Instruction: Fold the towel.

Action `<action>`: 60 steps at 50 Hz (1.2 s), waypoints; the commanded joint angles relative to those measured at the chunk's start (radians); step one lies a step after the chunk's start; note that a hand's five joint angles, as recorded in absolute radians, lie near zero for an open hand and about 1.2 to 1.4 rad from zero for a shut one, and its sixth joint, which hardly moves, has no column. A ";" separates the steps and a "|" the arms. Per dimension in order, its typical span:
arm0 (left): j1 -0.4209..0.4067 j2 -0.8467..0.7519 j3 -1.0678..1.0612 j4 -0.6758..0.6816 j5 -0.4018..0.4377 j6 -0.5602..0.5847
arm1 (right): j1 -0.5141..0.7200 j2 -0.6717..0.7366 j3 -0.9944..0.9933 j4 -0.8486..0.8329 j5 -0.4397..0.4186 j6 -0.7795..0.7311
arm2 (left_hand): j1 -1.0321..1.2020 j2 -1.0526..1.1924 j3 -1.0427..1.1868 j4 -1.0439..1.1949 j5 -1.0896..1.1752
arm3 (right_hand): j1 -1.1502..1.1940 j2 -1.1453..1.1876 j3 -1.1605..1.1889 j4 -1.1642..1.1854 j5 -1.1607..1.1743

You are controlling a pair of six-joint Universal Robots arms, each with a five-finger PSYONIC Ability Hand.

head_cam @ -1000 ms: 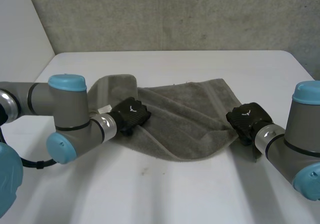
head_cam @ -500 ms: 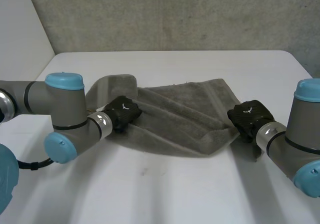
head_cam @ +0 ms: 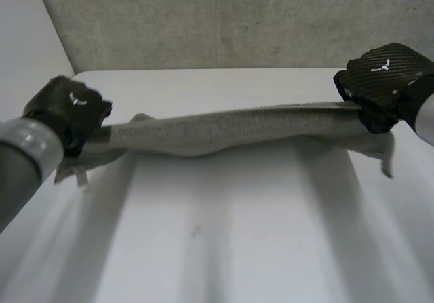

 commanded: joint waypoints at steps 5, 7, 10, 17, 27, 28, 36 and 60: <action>-0.011 -0.017 -0.190 0.018 0.007 -0.011 | 0.014 0.115 0.029 0.105 -0.039 -0.180 | 0.226 0.179 0.181 0.179 0.189 | 0.427 0.225 0.212 0.202 0.224; 0.003 -0.138 -0.185 0.069 0.009 -0.008 | 0.016 0.212 0.019 0.104 -0.026 -0.182 | 0.226 0.179 0.181 0.179 0.189 | 0.427 0.225 0.212 0.202 0.224; 0.006 -0.244 -0.149 0.143 0.006 0.001 | 0.019 0.290 -0.004 0.098 0.013 -0.189 | 0.226 0.179 0.181 0.179 0.189 | 0.427 0.225 0.212 0.202 0.224; 0.004 -0.419 0.069 0.284 0.010 0.009 | 0.068 0.446 -0.154 -0.015 0.142 -0.208 | 0.226 0.179 0.181 0.179 0.189 | 0.427 0.225 0.212 0.202 0.224; 0.000 -0.568 0.810 0.531 0.007 -0.019 | 0.085 0.473 -0.446 -0.754 0.199 -0.314 | 0.226 0.179 0.181 0.179 0.189 | 0.427 0.225 0.212 0.202 0.224; 0.000 -0.568 0.810 0.531 0.007 -0.019 | 0.085 0.473 -0.445 -0.755 0.199 -0.314 | 0.226 0.179 0.181 0.179 0.189 | 0.427 0.225 0.212 0.202 0.224; 0.000 -0.493 0.654 0.691 0.007 -0.105 | 0.083 0.385 -0.291 -0.887 0.098 -0.312 | 0.226 0.179 0.181 0.179 0.189 | 0.427 0.225 0.212 0.202 0.224; 0.004 -0.464 -0.197 0.827 0.033 -0.106 | 0.016 0.540 0.073 -0.482 -0.035 0.079 | 0.226 0.179 0.181 0.179 0.189 | 0.427 0.225 0.212 0.202 0.224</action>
